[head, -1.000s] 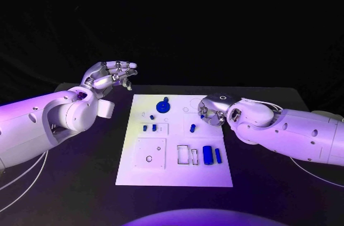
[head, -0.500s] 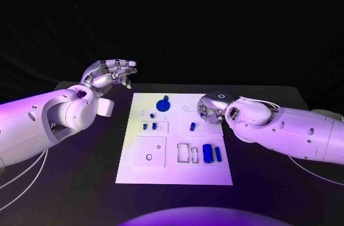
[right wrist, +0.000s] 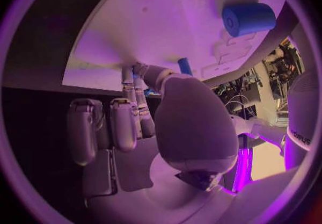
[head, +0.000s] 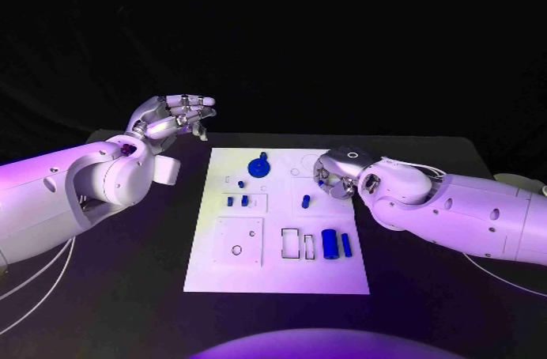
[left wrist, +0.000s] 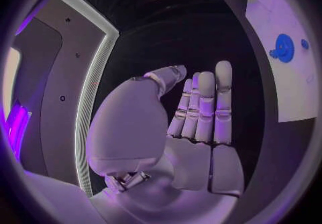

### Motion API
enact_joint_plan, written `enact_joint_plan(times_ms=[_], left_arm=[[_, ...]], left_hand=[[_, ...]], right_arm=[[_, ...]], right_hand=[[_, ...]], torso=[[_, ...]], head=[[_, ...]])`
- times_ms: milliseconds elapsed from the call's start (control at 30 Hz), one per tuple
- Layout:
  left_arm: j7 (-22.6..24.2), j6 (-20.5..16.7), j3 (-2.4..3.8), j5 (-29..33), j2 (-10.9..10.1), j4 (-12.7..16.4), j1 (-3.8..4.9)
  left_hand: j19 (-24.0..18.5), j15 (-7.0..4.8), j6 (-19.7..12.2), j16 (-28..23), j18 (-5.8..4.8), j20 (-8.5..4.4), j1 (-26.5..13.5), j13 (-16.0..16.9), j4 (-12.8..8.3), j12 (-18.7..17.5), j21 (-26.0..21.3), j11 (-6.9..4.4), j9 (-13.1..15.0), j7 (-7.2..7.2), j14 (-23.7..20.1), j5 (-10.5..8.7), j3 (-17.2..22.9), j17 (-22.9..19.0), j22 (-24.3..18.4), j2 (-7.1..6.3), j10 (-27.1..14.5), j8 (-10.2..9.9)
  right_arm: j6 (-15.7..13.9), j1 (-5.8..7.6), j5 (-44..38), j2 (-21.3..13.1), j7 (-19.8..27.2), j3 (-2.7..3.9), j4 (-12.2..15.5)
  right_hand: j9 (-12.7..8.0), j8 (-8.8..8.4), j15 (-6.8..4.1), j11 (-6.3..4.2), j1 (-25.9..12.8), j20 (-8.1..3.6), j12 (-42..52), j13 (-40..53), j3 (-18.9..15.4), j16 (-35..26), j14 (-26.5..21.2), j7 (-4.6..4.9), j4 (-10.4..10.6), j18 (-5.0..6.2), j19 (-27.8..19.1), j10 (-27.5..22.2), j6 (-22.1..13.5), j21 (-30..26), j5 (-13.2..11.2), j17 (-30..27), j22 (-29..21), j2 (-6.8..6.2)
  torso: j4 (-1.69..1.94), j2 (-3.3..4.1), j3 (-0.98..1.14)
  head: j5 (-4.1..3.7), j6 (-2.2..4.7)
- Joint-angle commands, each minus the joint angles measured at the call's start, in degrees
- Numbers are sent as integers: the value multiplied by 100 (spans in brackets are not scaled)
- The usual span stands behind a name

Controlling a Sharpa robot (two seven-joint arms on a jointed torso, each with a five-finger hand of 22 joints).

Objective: Assemble the parts on the task board

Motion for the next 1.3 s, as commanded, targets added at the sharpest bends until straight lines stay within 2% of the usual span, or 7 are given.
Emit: enact_joint_plan(times_ms=[33, 433, 633, 867, 900, 1133, 1300], left_arm=[[-32, -95, 4, 26, 15, -20, 5], [-40, -217, 4, 22, 15, -82, 5], [-67, -294, 4, 20, 22, -96, 5], [-58, -304, 3, 20, 28, -100, 5], [-56, -304, 3, 20, 32, -100, 4], [-32, -306, 2, 21, 89, -104, 0], [-17, -316, 1, 22, 120, -111, -3]], left_hand=[[-28, 7, -47, 25, 33, 11, 49, 9, -25, 34, 13, 8, -7, -2, -42, 31, 9, -8, 8, 19, -33, -34], [-59, 30, -103, 4, 33, 30, 58, 2, -44, 63, 10, 40, -29, 28, -96, 30, 19, -53, 14, 12, -142, -47], [-85, 59, -160, 4, 33, 51, 67, -16, -63, 69, 14, 79, -46, 60, -128, 28, 24, -89, 23, 6, -300, -51], [-94, 68, -176, 6, 33, 58, 66, -19, -67, 78, 15, 89, -49, 69, -138, 27, 21, -98, 25, 5, -338, -47], [-94, 68, -176, 6, 33, 58, 66, -19, -67, 78, 15, 89, -49, 69, -138, 27, 21, -98, 25, 5, -338, -47], [-95, 69, -179, 7, 33, 59, 66, -20, -67, 79, 15, 91, -49, 70, -139, 28, 21, -100, 25, 6, -343, -46], [-97, 71, -180, 8, 33, 60, 67, -20, -66, 84, 15, 92, -50, 72, -141, 28, 23, -102, 26, 12, -348, -44]], right_arm=[[-230, -18, -51, -11, -84, -11, 37], [-572, -3, 74, -92, -49, 7, 194], [-702, 42, 174, -289, -41, 34, 480], [-864, 74, 270, -479, -27, 59, 1018], [-878, 74, 279, -483, -23, 60, 1069], [-1080, 31, 396, -394, 76, 65, 1569], [-1136, -13, 457, -259, 144, 65, 1696]], right_hand=[[20, 9, -32, 1, 22, -36, 9, 28, 23, 15, 252, 4, -14, -62, 345, 46, 26, 44, 21, -16, 1206, 103], [40, 15, -30, 3, -48, -38, -14, 30, 16, 1, 246, 3, -37, -61, 342, 51, 25, 39, 0, -51, 1205, 58], [47, 17, -31, 1, -78, -38, -22, 32, 11, 4, 247, -1, -41, -61, 342, 57, 26, 40, -19, -46, 1207, 44], [49, 17, -31, 0, -85, -39, -24, 32, 10, 5, 248, -3, -43, -67, 352, 59, 26, 62, -24, -44, 1219, 39], [49, 17, -31, 0, -85, -39, -24, 32, 10, 5, 248, -3, -43, -67, 352, 59, 26, 62, -24, -44, 1219, 39], [51, 17, -32, -2, -87, -39, -26, 32, 11, 2, 246, -4, -47, -66, 351, 60, 26, 60, -26, -52, 1218, 36], [52, 17, -32, -2, -87, -39, -27, 33, 12, 1, 246, -5, -49, -64, 348, 60, 26, 51, -26, -53, 1213, 36]], torso=[[8, -6, 0], [-3, 4, 7], [0, -3, 2], [-30, 0, 10], [-23, 2, 9], [13, -8, 2], [6, -5, -13]], head=[[7, 12], [11, 39], [14, 37], [122, 61], [126, 63], [294, 76], [417, 54]])
